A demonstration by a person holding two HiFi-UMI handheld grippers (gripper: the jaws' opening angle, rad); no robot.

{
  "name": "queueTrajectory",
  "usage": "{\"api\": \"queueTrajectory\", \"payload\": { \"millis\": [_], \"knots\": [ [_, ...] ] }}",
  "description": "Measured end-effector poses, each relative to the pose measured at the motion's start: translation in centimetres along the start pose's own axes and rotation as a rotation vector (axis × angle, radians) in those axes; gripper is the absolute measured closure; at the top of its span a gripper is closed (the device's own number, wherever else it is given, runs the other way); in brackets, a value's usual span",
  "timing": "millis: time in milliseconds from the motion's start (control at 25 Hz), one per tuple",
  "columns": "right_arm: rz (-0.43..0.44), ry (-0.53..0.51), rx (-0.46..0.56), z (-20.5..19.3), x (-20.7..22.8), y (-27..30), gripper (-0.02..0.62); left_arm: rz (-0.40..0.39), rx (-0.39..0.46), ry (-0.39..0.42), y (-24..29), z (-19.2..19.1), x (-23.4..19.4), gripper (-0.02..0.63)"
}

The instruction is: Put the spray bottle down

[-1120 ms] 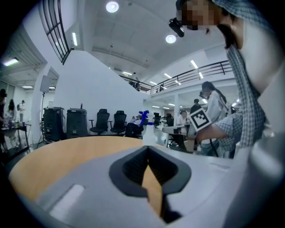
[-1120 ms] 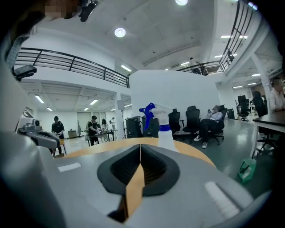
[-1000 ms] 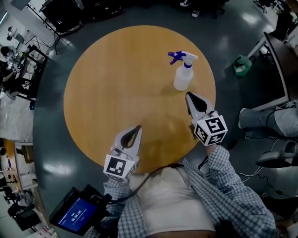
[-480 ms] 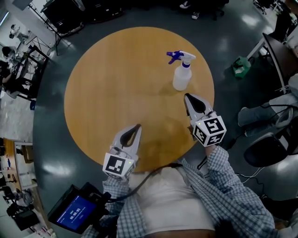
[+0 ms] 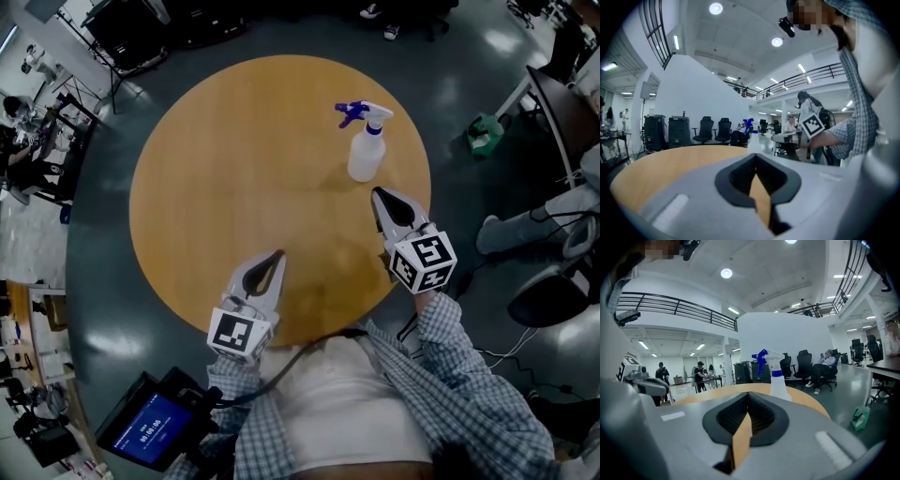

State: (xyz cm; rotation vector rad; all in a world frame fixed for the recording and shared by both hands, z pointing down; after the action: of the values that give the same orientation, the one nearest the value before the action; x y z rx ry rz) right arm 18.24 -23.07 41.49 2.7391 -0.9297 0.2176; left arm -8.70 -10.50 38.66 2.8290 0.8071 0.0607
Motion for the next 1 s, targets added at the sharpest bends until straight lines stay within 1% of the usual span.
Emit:
{"api": "queueTrajectory", "payload": {
  "millis": [160, 320, 760, 1000],
  "knots": [
    [0.000, -0.001, -0.006, -0.36, -0.25, 0.10, 0.592, 0.000, 0.007, 0.002, -0.43, -0.66, -0.20, 0.606],
    [0.000, 0.000, -0.008, -0.40, -0.03, -0.05, 0.592, 0.016, 0.003, -0.002, -0.42, -0.21, 0.01, 0.606],
    [0.003, -0.009, -0.021, -0.09, 0.04, 0.21, 0.592, 0.011, 0.020, -0.001, -0.44, -0.75, -0.24, 0.606],
    [0.010, -0.009, -0.028, -0.24, -0.14, 0.50, 0.592, 0.021, 0.014, -0.008, -0.53, -0.53, -0.45, 0.606]
  ]
}}
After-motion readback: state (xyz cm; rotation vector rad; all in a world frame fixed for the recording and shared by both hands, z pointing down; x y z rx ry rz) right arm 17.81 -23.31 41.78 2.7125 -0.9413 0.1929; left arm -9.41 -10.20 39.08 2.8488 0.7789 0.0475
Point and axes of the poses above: the fingertips, and each gripper's own axes: y forward along the fingers, x to its right, z out of its top, the point moved 10 cm from there along -y, backward along the fingers, and after that the axes turned 3 degrees about y, right-handed, at the moved point
